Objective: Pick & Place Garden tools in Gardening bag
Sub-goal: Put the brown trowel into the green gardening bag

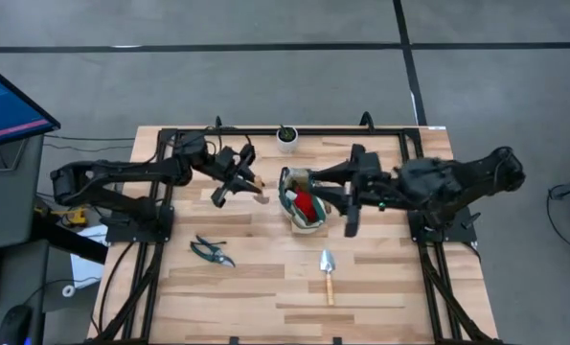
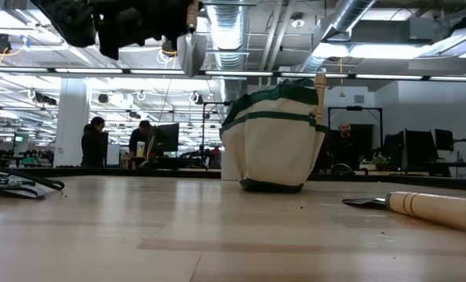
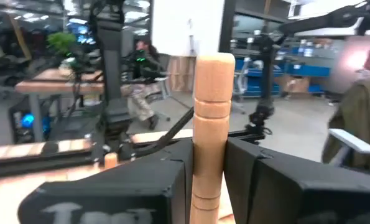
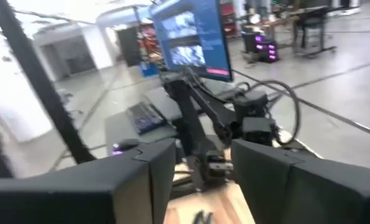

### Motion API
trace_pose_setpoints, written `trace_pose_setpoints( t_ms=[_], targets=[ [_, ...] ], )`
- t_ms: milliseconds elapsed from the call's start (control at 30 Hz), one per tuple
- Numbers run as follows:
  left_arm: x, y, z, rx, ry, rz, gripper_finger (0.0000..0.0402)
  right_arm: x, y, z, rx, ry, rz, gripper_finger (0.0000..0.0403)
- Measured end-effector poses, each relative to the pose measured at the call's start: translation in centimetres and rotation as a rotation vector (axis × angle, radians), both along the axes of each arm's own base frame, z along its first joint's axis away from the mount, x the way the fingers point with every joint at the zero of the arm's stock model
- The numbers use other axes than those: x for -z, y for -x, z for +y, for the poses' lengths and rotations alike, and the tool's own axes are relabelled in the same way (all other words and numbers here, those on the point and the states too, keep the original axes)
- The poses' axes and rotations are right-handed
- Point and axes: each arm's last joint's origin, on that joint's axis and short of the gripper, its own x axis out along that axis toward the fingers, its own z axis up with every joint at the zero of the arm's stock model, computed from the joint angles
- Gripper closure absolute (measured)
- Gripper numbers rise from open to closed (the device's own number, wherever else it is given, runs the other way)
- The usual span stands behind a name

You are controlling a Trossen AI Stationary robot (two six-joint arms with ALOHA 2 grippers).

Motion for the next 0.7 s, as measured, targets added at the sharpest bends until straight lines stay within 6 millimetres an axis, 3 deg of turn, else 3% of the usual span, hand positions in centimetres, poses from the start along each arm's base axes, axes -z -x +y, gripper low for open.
trace_pose_setpoints(
  t_ms=[67, 167, 333, 467, 700],
  targets=[
    [0.5, -0.1, 0.8, -0.033, 0.004, 0.007, 0.0363, 0.6, -0.8, 0.3, 0.025, 0.005, 0.019, 0.0265],
    [1.9, -0.9, 2.1, -0.242, 0.086, 0.071, 0.0363, 1.4, -2.1, 0.6, 0.048, -0.015, 0.026, 0.0277],
    [3.4, -2.1, 2.5, -0.53, 0.123, 0.108, 0.0363, 2.7, -3.8, 1.0, 0.089, -0.056, 0.042, 0.029],
    [3.5, -1.6, 3.1, -0.743, 0.138, 0.054, 0.0363, 2.8, -4.0, 1.5, 0.087, -0.093, 0.023, 0.0294],
    [5.3, 0.1, 2.7, -0.905, 0.295, -0.036, 0.0363, 2.5, -3.9, 1.8, 0.084, -0.108, -0.008, 0.0295]
  ],
)
